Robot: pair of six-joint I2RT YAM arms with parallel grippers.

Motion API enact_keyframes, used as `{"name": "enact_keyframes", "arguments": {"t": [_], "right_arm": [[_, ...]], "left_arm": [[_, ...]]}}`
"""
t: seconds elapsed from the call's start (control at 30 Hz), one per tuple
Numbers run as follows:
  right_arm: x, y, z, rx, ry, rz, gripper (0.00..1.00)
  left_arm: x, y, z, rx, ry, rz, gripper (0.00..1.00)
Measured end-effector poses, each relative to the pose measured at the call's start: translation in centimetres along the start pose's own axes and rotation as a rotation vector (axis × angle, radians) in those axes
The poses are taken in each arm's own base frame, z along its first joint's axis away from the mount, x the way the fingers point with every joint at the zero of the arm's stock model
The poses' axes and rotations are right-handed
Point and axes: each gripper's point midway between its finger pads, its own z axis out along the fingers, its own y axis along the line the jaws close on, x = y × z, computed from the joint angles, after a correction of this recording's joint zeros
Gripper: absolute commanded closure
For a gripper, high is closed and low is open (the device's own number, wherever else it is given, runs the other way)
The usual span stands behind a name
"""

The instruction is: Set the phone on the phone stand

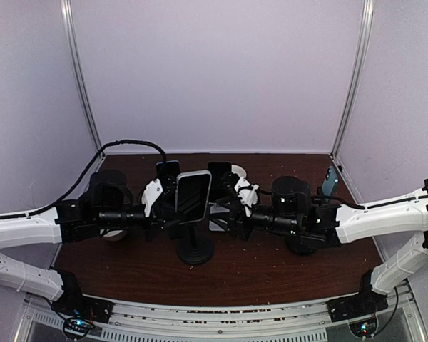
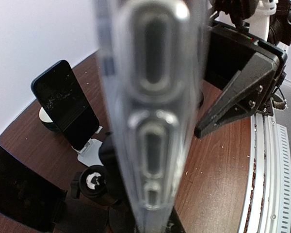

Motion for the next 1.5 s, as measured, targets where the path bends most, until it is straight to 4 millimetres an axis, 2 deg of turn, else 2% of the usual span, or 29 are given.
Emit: {"name": "enact_keyframes", "arguments": {"t": [0.13,0.3,0.47,0.5,0.63,0.8,0.93,1.03,1.13,1.33,1.5], "right_arm": [[-1.3,-0.1,-0.7,-0.01,-0.011,-0.017,0.43],[-3.8,0.6,-1.1,-0.076,-0.011,-0.08,0.44],[-7.3,-0.3,-0.8,-0.069,-0.004,-0.193,0.44],[-7.5,-0.4,-0.7,-0.065,-0.007,-0.206,0.43],[-5.7,0.0,0.1,-0.053,0.055,-0.29,0.44],[-2.5,1.1,1.6,-0.046,0.162,-0.39,0.45],[-0.8,1.8,1.4,-0.019,0.201,-0.453,0.5],[-0.8,1.7,1.6,0.041,0.204,-0.515,0.6],[-1.0,1.4,2.1,0.099,0.195,-0.552,0.64],[-1.0,0.2,2.3,0.177,0.206,-0.579,0.98],[-0.9,-0.6,2.2,0.223,0.208,-0.515,1.0]], "left_arm": [[-0.1,0.0,-0.2,-0.001,-0.003,0.001,1.0],[-0.9,-0.2,-1.2,0.002,-0.037,-0.003,1.0],[-4.0,-0.6,-4.3,-0.01,-0.161,0.003,1.0],[-4.6,-0.5,-4.8,-0.017,-0.187,0.001,1.0],[-6.0,0.2,-6.5,-0.067,-0.256,-0.023,1.0],[-5.0,0.8,-6.6,-0.106,-0.245,-0.056,1.0],[-4.2,1.0,-6.4,-0.119,-0.217,-0.064,1.0],[-4.0,1.1,-6.2,-0.119,-0.21,-0.067,1.0],[-3.8,1.0,-6.1,-0.117,-0.201,-0.068,1.0],[-3.7,1.0,-6.1,-0.116,-0.196,-0.069,1.0],[-3.9,0.9,-5.8,-0.103,-0.205,-0.082,1.0]]}}
